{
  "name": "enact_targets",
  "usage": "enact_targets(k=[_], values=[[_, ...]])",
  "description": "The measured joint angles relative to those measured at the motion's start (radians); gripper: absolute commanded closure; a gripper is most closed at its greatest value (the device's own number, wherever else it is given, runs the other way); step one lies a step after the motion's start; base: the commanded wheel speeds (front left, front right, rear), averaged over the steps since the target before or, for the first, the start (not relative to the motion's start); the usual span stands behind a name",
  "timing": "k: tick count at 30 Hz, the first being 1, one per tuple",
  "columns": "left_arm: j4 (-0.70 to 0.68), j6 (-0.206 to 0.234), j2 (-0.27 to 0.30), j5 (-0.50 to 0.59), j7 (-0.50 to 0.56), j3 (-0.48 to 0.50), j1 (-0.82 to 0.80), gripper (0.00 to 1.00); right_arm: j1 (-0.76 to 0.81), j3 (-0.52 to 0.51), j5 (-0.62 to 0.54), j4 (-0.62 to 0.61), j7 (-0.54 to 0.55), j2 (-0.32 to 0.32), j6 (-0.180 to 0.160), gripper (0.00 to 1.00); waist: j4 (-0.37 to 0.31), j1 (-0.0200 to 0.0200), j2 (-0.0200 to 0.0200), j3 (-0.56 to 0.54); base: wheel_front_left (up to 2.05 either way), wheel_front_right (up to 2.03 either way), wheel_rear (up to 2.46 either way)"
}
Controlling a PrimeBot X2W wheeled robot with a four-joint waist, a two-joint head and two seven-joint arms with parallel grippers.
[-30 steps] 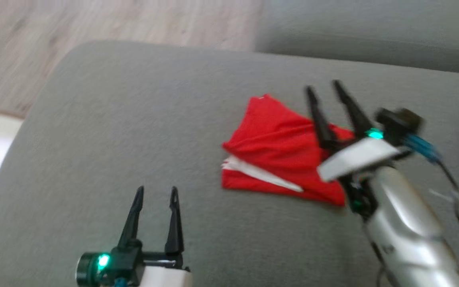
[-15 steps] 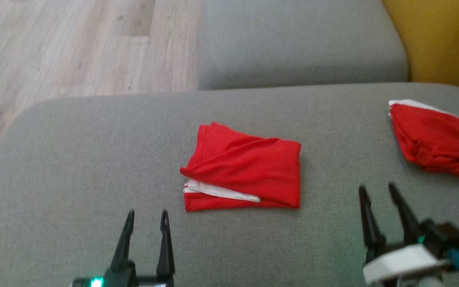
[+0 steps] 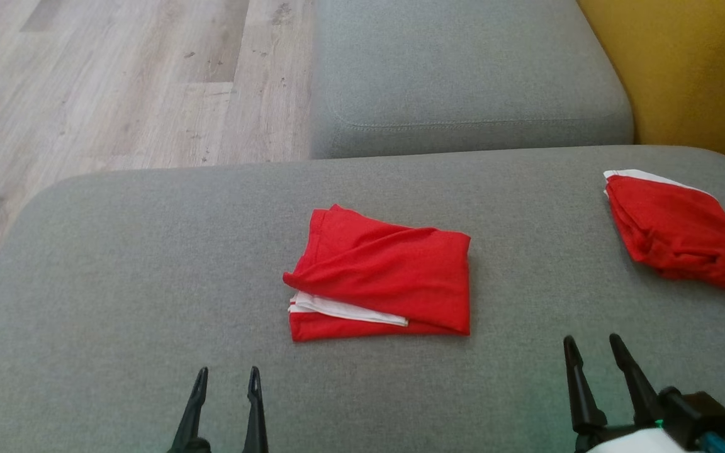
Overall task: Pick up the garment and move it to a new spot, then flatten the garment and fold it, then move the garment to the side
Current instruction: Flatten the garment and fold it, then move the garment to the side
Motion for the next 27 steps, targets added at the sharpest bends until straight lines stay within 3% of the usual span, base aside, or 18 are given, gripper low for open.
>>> enact_targets(k=[27], values=[[0.020, -0.002, 0.000, -0.010, 0.000, 0.001, 0.001, 0.00, 0.001, -0.009, 0.000, 0.002, 0.000, 0.009, 0.000, 0.00, 0.013, 0.0001, 0.0000, 0.039, 0.00, 0.00, 0.00]])
